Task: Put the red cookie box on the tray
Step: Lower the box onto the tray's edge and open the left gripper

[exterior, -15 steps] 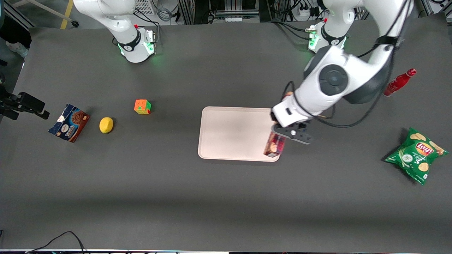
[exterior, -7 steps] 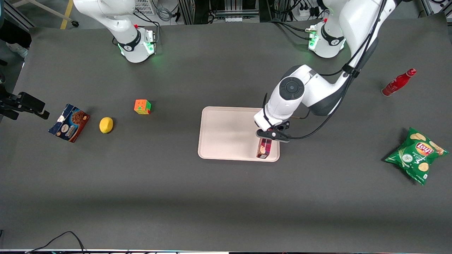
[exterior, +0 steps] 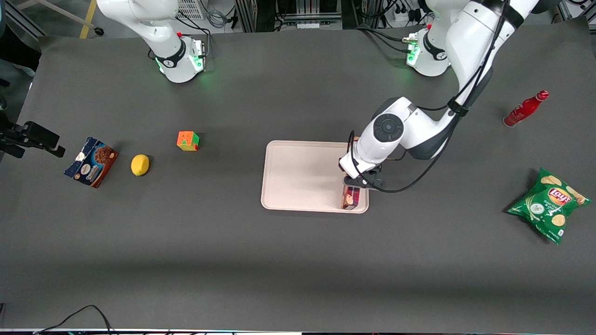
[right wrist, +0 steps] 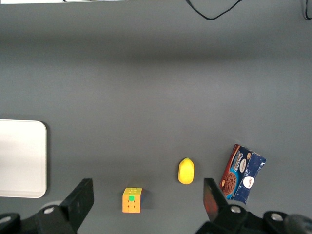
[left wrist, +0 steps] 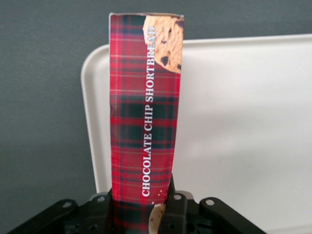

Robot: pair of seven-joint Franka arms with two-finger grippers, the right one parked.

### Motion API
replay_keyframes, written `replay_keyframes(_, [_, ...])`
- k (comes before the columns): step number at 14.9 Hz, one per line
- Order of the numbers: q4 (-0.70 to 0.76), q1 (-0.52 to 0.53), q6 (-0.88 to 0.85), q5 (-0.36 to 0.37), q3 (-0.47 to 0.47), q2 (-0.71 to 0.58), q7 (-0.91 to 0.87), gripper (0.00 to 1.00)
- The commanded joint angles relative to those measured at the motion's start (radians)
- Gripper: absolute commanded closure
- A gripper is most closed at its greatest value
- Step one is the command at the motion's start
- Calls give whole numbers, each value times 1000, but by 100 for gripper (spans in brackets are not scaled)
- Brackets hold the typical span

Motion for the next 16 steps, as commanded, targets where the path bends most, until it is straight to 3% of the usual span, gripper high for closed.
replay_keyframes(1, [-7, -7, 24, 18, 10, -8, -79, 97])
replay_keyframes(4, [-7, -7, 25, 18, 10, -1, -84, 91])
replay_keyframes(10, [-9, -5, 29, 18, 13, 5, -89, 67])
replay_keyframes(14, [-9, -7, 29, 18, 15, 6, -96, 60])
replay_keyframes(16, [-9, -5, 29, 18, 13, 6, -96, 50])
